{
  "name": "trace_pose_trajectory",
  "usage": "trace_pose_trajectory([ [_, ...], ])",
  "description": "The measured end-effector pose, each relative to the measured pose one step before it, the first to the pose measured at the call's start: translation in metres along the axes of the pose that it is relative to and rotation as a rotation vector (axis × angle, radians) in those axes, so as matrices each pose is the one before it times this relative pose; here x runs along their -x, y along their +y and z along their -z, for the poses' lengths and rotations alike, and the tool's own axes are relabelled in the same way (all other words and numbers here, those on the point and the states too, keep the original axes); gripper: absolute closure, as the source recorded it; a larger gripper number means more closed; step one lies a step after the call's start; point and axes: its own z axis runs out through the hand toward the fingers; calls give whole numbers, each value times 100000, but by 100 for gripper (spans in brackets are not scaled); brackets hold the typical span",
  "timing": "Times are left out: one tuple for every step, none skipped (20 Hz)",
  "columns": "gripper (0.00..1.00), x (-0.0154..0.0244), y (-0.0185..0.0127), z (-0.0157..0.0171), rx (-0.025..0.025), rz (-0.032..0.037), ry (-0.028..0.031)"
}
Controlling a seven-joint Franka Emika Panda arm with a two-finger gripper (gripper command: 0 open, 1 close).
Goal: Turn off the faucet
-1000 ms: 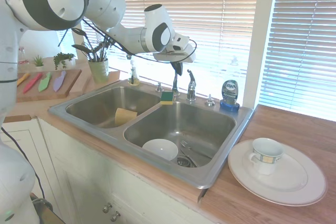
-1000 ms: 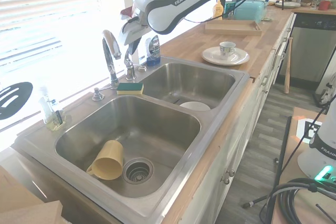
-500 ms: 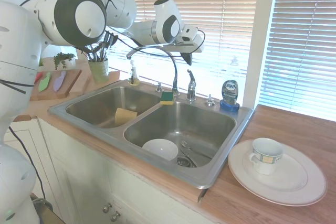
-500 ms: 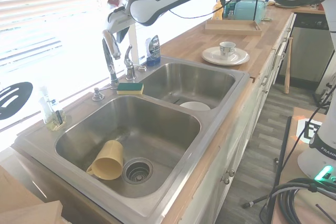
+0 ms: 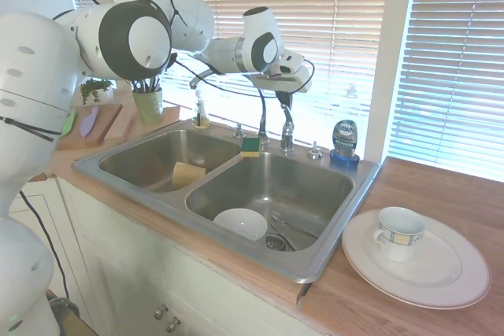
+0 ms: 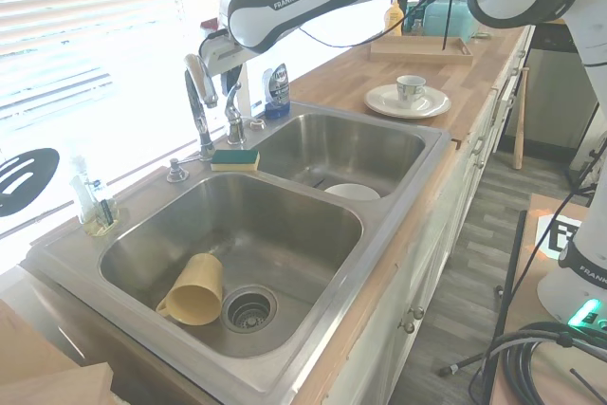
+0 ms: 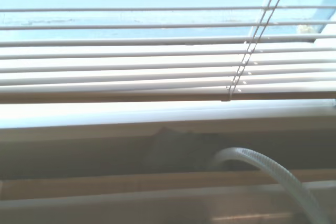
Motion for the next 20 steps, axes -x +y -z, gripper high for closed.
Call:
trace_pose_trajectory([
  [100, -45, -35, 85, 407, -141, -422],
  [100, -27, 16, 13, 226, -126, -248],
  [100, -38, 54, -21, 85, -254, -232],
  [100, -65, 108, -59, 203, -302, -285],
  [100, -53, 102, -61, 272, -243, -281],
  [100, -44, 127, -73, 483, -223, -403],
  [100, -41, 145, -79, 579, -283, -539],
  [100, -17, 157, -98, 742, -299, -711],
  [100, -4, 140, -97, 699, -180, -583],
  [100, -1, 133, -112, 570, -49, -457],
  [100, 20, 140, -144, 555, 2, -486],
  [100, 62, 122, -164, 552, 27, -470],
  [100, 73, 118, -179, 466, 20, -402],
  [100, 93, 159, -227, 432, 14, -386],
  [100, -7, 117, -123, -26, -28, 45],
  [100, -59, 144, -54, 97, -24, -17],
  [100, -65, 239, -146, 316, 43, -147],
  [100, 13, 406, -421, 924, 133, -633],
  [100, 142, 475, -620, 1207, 131, -901],
  [100, 138, 390, -568, 956, 5, -725],
])
